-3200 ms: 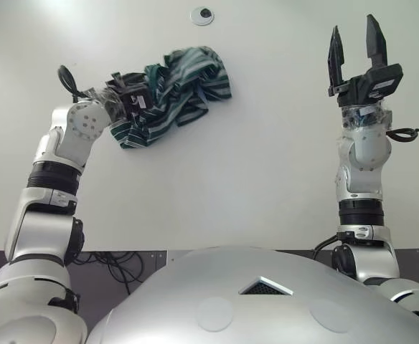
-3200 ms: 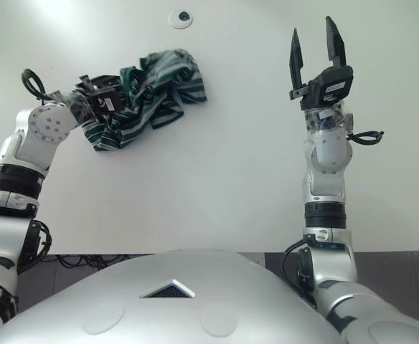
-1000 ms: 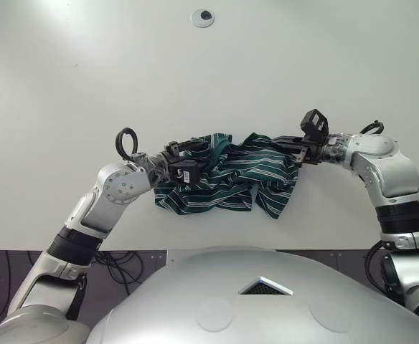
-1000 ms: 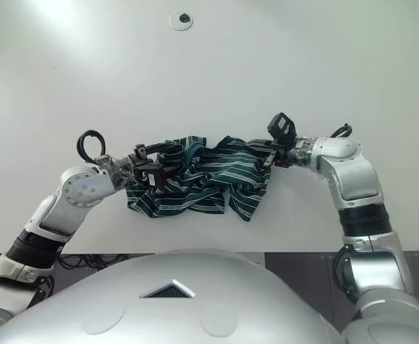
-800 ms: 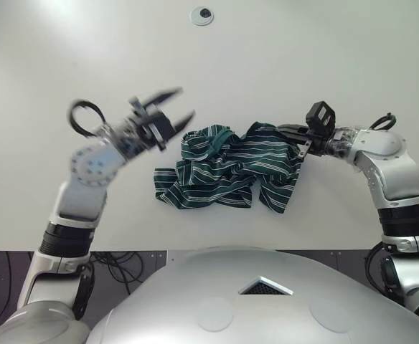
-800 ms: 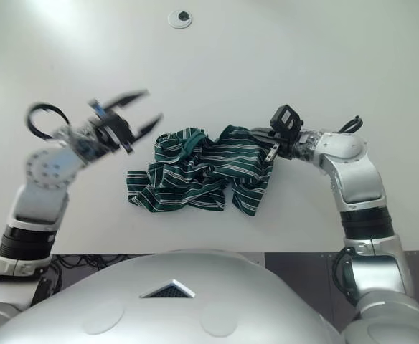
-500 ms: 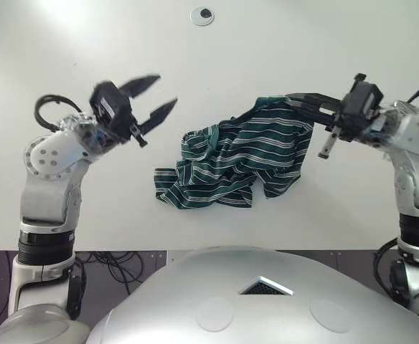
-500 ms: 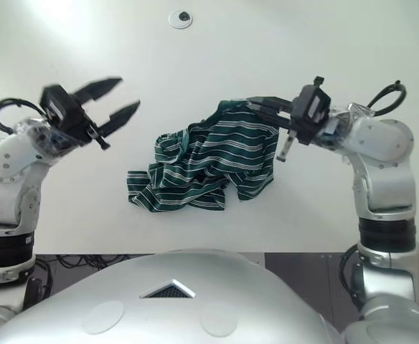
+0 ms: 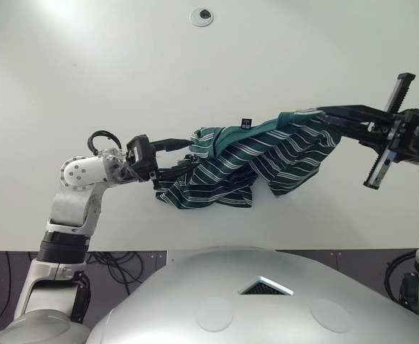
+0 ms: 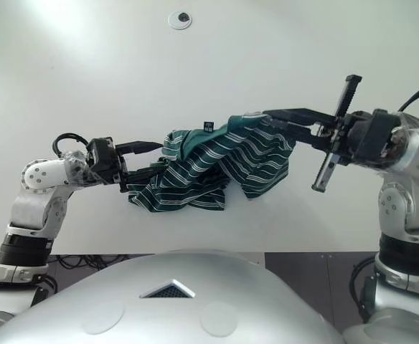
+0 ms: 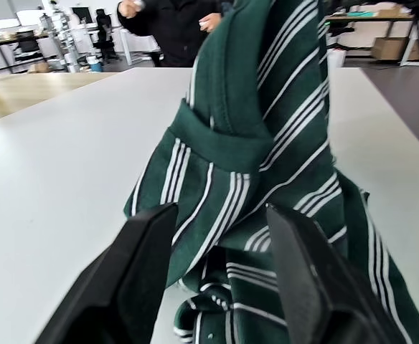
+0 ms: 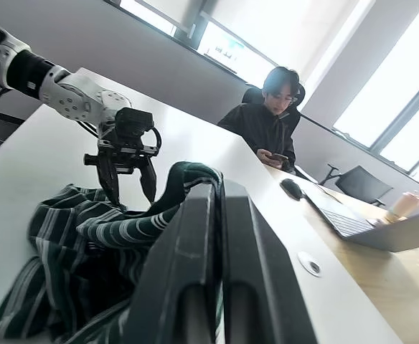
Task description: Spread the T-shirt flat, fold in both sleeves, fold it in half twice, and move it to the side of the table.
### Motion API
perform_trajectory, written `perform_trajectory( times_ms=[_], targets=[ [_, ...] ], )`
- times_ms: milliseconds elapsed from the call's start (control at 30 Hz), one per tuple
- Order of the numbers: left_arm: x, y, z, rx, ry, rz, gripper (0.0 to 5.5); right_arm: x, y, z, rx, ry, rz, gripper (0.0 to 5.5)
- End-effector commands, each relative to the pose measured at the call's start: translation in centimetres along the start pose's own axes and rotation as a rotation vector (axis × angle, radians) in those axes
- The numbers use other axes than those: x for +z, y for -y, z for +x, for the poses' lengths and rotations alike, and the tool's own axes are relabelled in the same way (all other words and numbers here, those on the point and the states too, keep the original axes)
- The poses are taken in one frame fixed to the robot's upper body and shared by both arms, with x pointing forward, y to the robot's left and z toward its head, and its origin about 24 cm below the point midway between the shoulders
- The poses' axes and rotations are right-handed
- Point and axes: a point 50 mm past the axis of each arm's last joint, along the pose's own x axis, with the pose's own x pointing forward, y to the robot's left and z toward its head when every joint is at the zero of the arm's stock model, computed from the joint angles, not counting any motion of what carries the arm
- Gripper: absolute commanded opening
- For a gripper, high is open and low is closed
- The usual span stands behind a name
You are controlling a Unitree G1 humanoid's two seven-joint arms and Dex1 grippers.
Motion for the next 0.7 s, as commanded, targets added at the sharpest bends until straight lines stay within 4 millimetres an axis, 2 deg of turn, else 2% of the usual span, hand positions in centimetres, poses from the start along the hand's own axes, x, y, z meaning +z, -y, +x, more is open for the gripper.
perform_trajectory(
  times_ms=[33, 267, 533, 700],
  targets=[
    [0.3, -0.5, 0.4, 0.000, 0.009, 0.030, 2.22, 0.6, -0.2, -0.2, 0.054, -0.011, -0.005, 0.06],
    [-0.6, -0.1, 1.2, -0.023, -0.074, 0.109, 2.22, 0.9, 0.0, 0.1, 0.057, -0.003, -0.001, 0.06],
    [0.6, -1.1, 1.7, 0.045, -0.063, 0.177, 2.22, 1.3, 0.3, 0.6, 0.048, 0.005, 0.000, 0.06],
    [1.1, -1.1, 2.0, 0.057, -0.049, 0.185, 1.61, 1.3, 0.4, 0.7, 0.047, 0.000, 0.003, 0.00]
  ],
)
